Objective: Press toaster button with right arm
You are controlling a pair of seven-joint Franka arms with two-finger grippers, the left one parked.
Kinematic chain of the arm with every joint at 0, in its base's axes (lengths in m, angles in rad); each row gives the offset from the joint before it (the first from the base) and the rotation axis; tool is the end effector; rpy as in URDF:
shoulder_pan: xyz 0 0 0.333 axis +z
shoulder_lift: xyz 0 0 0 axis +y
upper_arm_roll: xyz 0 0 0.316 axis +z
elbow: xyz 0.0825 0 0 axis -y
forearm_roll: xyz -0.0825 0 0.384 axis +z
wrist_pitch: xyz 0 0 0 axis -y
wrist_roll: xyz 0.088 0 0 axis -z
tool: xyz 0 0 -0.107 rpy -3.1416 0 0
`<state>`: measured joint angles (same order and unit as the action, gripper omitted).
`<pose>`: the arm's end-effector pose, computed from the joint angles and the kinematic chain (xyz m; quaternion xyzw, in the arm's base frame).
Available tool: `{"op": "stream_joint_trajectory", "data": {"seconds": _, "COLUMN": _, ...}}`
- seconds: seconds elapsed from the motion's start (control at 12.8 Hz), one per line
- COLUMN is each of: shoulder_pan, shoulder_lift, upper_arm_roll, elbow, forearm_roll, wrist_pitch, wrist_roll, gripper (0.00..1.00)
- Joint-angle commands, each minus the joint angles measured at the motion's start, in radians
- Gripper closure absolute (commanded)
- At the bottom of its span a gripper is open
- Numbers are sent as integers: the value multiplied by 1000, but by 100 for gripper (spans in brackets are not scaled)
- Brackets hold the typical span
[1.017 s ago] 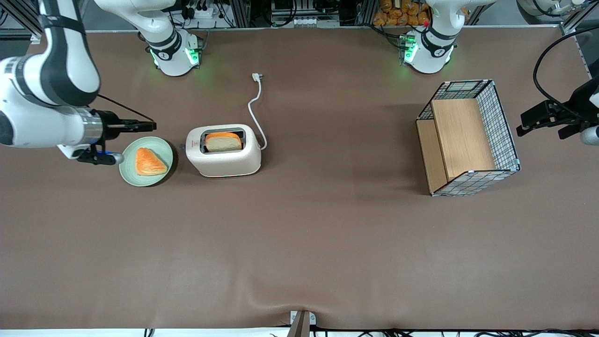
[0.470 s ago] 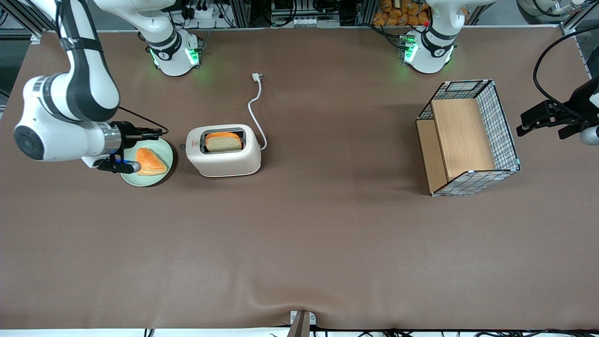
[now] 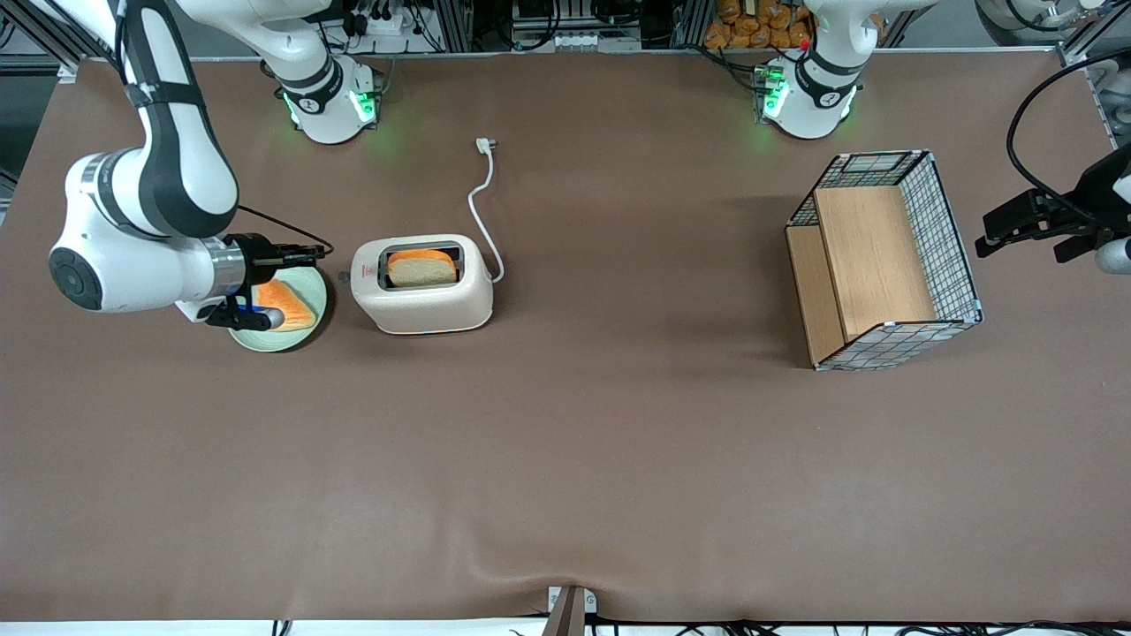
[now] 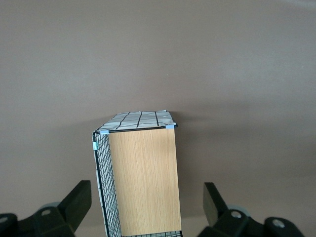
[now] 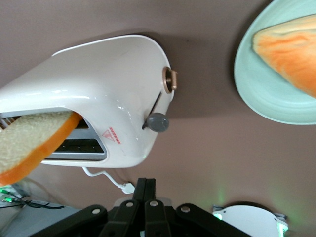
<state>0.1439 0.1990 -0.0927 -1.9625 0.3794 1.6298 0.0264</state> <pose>0.5311 0.0662 0.3500 -0.9500 0.0498 0.2636 0.1597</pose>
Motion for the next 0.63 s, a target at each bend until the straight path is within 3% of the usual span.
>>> {"op": "stream_joint_trajectory", "data": {"seconds": 0.0, "shoulder_pan": -18, "shoulder_lift": 11, "upper_arm_roll": 1, "elbow": -39, "forearm_roll": 44, "wrist_pitch": 59, "wrist_roll": -71, "gripper": 100}}
{"op": "stream_joint_trajectory", "data": {"seconds": 0.23, "shoulder_pan": -21, "shoulder_lift": 23, "upper_arm_roll": 1, "elbow": -39, "forearm_roll": 50, "wrist_pitch": 73, "wrist_roll": -111, "gripper": 100}}
{"op": "stream_joint_trajectory", "data": {"seconds": 0.39, "shoulder_pan": -46, "shoulder_lift": 39, "upper_arm_roll": 1, "elbow": -39, "forearm_roll": 99, "wrist_pitch": 82, "wrist_roll": -167, "gripper": 100}}
{"op": "stream_joint_trajectory", "data": {"seconds": 0.55, "shoulder_pan": -49, "shoulder_lift": 43, "upper_arm_roll": 1, "elbow": -45, "forearm_roll": 108, "wrist_pitch": 87, "wrist_roll": -195, "gripper": 100}}
